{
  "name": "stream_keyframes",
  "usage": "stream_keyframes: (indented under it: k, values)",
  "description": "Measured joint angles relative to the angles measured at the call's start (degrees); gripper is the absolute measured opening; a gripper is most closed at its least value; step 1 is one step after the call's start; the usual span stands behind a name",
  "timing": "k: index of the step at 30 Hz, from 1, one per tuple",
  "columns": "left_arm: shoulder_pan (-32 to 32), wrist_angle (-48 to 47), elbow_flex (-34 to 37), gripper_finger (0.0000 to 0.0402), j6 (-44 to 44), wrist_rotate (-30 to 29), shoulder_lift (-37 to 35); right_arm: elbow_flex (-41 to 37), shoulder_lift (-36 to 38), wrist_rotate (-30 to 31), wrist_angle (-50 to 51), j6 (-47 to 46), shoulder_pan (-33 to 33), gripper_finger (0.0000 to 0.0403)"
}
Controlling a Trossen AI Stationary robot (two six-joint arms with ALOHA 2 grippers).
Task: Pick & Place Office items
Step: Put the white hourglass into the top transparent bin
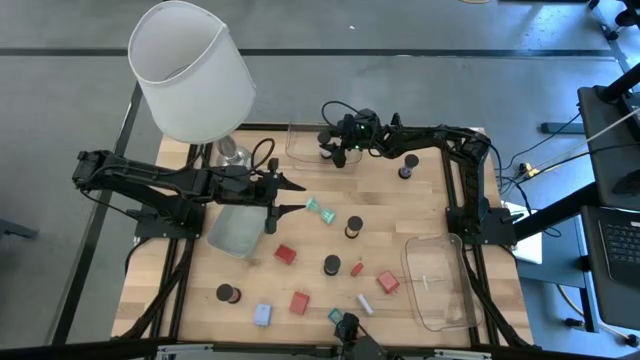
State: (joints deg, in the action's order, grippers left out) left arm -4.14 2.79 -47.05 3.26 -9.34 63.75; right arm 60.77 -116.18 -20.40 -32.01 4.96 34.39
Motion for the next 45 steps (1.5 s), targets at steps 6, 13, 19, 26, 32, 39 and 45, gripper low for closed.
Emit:
stream_keyframes:
  k: [6, 13, 19, 26, 32, 39, 45]
  values:
    - [0.0, 0.0, 0.0, 0.0198, 0.0, 0.0, 0.0, 0.0, 0.0, 0.0, 0.0, 0.0, 0.0, 0.0234]
    - [0.0, 0.0, 0.0, 0.0198, -0.1, 0.0, 0.0, 0.0, 0.0, 0.0, 0.0, 0.0, 0.0, 0.0236]
    - [0.0, 0.0, 0.0, 0.0198, -0.6, 0.0, 0.0, 0.0, 0.0, -2.5, 0.0, 0.0, 0.0, 0.0236]
    - [0.0, 0.0, 0.0, 0.0198, -0.6, 0.0, 0.0, 0.0, 0.0, -3.2, 0.0, 0.0, 0.0, 0.0236]
    - [0.0, 0.0, 0.0, 0.0198, -0.6, 0.0, 0.0, 0.6, 0.0, -2.8, 3.4, 0.0, 0.1, 0.0236]
    - [0.0, 0.0, 0.0, 0.0198, -0.9, 0.0, 0.0, 4.0, 0.0, -4.7, 10.2, -0.1, 0.1, 0.0238]
    - [0.0, 0.0, 0.0, 0.0198, -1.0, 0.0, 0.0, 5.1, 0.0, -4.7, 12.6, 0.1, 0.0, 0.0277]
